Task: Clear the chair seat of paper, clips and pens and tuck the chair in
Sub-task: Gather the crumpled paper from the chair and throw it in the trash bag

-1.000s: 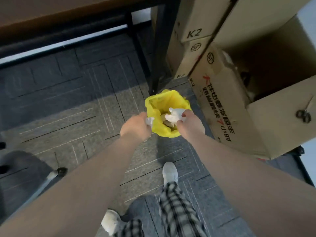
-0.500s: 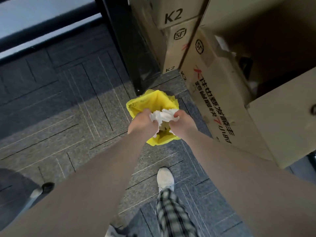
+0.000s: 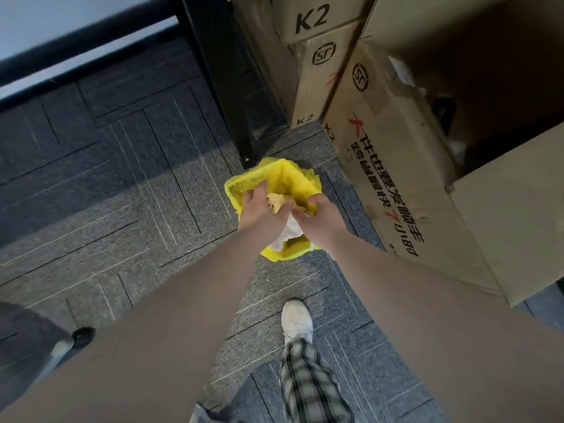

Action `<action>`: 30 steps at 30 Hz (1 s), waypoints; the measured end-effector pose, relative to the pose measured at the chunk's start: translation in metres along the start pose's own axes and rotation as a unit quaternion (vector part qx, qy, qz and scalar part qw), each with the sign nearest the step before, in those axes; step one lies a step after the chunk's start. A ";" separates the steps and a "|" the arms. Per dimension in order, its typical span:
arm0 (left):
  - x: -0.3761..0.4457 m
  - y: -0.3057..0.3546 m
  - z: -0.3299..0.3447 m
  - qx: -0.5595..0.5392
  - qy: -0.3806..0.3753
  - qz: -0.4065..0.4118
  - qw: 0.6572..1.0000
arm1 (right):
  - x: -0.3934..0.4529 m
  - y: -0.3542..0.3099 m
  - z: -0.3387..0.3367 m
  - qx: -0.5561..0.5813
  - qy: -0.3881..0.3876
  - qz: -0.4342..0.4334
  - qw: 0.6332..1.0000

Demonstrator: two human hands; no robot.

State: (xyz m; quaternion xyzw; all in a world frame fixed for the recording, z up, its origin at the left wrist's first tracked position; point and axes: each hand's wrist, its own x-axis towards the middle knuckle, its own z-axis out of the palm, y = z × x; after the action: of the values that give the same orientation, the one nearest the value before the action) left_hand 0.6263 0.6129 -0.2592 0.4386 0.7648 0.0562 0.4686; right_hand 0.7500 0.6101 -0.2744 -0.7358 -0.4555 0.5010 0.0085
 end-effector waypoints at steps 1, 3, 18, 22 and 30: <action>0.001 0.000 0.000 -0.010 0.001 -0.006 1.000 | 0.000 -0.001 0.001 -0.003 -0.001 -0.004 1.000; 0.002 0.001 0.000 -0.016 0.006 -0.011 1.000 | -0.001 -0.003 0.001 -0.012 -0.003 -0.013 1.000; -0.028 -0.041 -0.058 0.169 -0.063 0.039 0.983 | -0.043 -0.035 0.001 -0.189 -0.038 -0.098 0.976; -0.057 -0.061 -0.100 0.217 -0.055 0.029 0.974 | -0.064 -0.067 0.015 -0.289 -0.051 -0.148 0.945; -0.132 -0.156 -0.186 0.211 -0.023 -0.036 0.977 | -0.137 -0.143 0.096 -0.440 -0.078 -0.247 0.860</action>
State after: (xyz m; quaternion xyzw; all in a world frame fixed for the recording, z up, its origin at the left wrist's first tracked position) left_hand 0.4106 0.4829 -0.1455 0.5013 0.7635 -0.1334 0.3848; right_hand 0.5725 0.5581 -0.1548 -0.4845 -0.7947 0.2860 -0.2280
